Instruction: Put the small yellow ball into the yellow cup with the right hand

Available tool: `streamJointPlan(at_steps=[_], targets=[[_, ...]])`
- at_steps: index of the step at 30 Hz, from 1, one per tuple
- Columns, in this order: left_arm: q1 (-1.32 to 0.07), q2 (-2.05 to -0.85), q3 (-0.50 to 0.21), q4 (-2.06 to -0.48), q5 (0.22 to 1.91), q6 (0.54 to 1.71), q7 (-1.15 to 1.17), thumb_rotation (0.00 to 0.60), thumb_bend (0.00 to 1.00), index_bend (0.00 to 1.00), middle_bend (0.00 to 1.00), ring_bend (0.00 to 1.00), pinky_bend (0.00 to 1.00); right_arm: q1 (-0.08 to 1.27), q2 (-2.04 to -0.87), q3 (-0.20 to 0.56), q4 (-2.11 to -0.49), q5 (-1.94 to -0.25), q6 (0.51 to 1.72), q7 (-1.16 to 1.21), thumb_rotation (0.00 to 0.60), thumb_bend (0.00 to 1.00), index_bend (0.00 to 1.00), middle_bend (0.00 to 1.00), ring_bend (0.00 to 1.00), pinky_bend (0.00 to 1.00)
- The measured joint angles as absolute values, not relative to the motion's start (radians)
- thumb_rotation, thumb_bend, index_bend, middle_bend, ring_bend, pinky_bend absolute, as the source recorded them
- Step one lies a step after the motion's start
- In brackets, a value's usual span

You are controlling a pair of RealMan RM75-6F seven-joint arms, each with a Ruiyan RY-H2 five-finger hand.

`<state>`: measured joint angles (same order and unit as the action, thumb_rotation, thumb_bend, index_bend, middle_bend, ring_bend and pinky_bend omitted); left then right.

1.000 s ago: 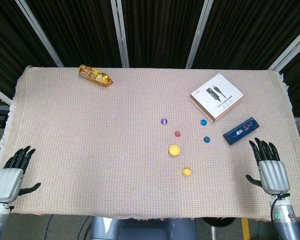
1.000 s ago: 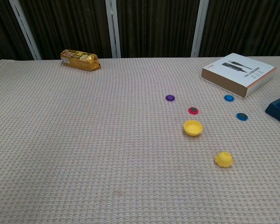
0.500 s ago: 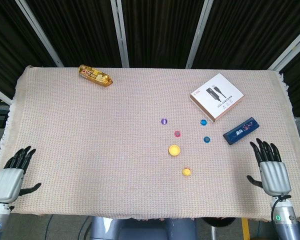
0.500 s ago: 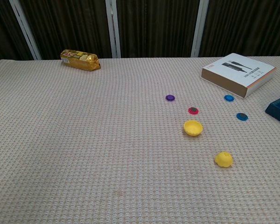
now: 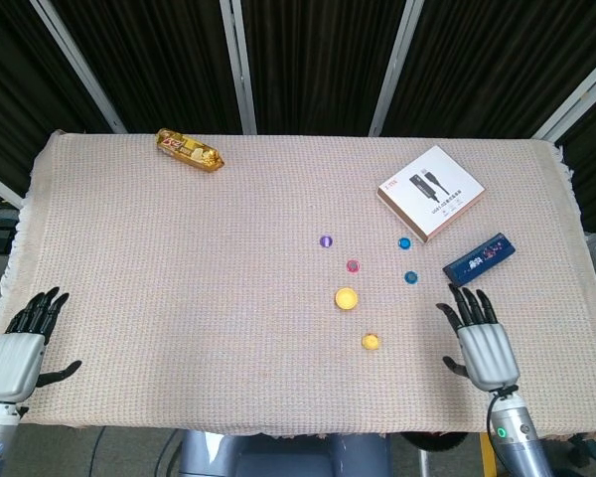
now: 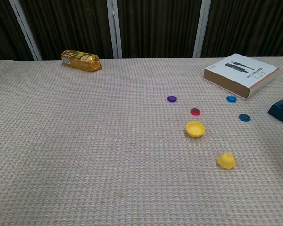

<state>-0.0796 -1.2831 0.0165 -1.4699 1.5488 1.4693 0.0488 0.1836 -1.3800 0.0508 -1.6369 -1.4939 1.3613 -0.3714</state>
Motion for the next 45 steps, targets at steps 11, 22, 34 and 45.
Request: streamJointPlan(at_steps=[11, 22, 34, 45], targets=[[-0.084, -1.282, 0.019, -1.469, 1.549, 1.458, 0.046, 0.6, 0.0, 0.0, 0.0, 0.0, 0.17, 0.23, -1.566, 0.062, -1.629, -1.431, 1.29, -0.454, 0.6, 0.19, 0.28, 0.0, 0.0, 0.0], [-0.09, -1.28, 0.02, -1.474, 1.545, 1.445, 0.046, 0.6, 0.0, 0.0, 0.0, 0.0, 0.17, 0.256, -1.682, 0.072, -1.555, -1.371, 1.253, -0.469, 0.6, 0.2, 0.3, 0.0, 0.0, 0.0], [-0.092, -1.278, 0.022, -1.476, 1.546, 1.443, 0.039, 0.6, 0.0, 0.0, 0.0, 0.0, 0.17, 0.285, -1.763, 0.084, -1.516, -1.326, 1.234, -0.52, 0.6, 0.21, 0.32, 0.0, 0.0, 0.0], [-0.092, -1.276, 0.024, -1.477, 1.546, 1.44, 0.034, 0.6, 0.0, 0.0, 0.0, 0.0, 0.17, 0.301, -1.77, 0.091, -1.475, -1.307, 1.224, -0.518, 0.6, 0.22, 0.36, 0.0, 0.0, 0.0]])
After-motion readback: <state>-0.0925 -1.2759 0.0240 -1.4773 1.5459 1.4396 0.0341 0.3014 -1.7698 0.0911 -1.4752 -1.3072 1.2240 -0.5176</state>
